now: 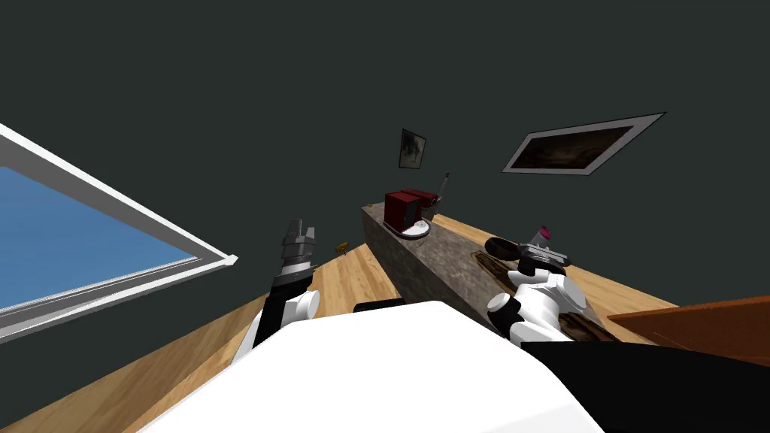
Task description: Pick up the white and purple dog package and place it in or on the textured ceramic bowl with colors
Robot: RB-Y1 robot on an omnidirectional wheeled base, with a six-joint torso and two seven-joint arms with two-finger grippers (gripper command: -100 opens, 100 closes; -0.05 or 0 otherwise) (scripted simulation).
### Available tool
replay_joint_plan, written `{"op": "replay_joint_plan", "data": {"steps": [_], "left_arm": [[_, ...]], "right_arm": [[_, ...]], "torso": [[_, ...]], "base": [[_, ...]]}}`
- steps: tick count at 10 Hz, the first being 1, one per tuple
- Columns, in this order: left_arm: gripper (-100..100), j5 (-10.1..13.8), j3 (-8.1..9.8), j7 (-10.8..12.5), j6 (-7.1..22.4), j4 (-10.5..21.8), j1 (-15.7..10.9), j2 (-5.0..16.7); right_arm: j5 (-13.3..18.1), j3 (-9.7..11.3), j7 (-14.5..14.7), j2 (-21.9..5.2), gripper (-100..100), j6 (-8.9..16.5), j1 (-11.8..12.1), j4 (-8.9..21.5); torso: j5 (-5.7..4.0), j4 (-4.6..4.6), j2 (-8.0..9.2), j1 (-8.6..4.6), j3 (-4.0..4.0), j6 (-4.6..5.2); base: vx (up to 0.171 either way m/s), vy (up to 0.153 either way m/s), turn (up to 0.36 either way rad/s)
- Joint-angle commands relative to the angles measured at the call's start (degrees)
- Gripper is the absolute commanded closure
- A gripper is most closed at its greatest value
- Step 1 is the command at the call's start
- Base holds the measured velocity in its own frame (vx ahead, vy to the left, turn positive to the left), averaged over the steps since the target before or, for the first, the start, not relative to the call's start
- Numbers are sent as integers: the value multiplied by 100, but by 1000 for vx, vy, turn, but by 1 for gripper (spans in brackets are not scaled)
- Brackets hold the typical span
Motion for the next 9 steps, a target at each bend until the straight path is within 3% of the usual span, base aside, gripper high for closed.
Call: {"op": "replay_joint_plan", "data": {"steps": [1, 6, 7, 8, 9], "left_arm": [[0, 0, 0, 0, 0, 0, 0, 0], [0, 0, 0, 0, 0, 0, 1, 0], [0, 0, 1, 0, 0, 0, 1, 0], [0, 0, 1, 0, 0, 0, 2, 0], [0, 0, 0, 0, 0, 0, 2, -1]], "right_arm": [[61, -179, 29, -102, 100, 12, -164, 143], [178, -428, -17, -297, 100, 148, -514, 305], [156, -354, -52, -274, 100, 174, -436, 256], [159, -353, -51, -281, -100, 175, -451, 257], [159, -352, -51, -280, -100, 173, -451, 257]], "torso": [[0, 0, 0, 0, 0, 0], [8, 1, -20, 7, -8, -1], [9, 1, -25, 6, -11, -7], [8, 0, -26, 26, -11, 8], [13, 0, -24, 42, -10, 9]], "base": [[-47, -116, 246], [-42, -121, 220], [-8, -61, 68], [1, -12, -1], [0, 0, 0]]}}
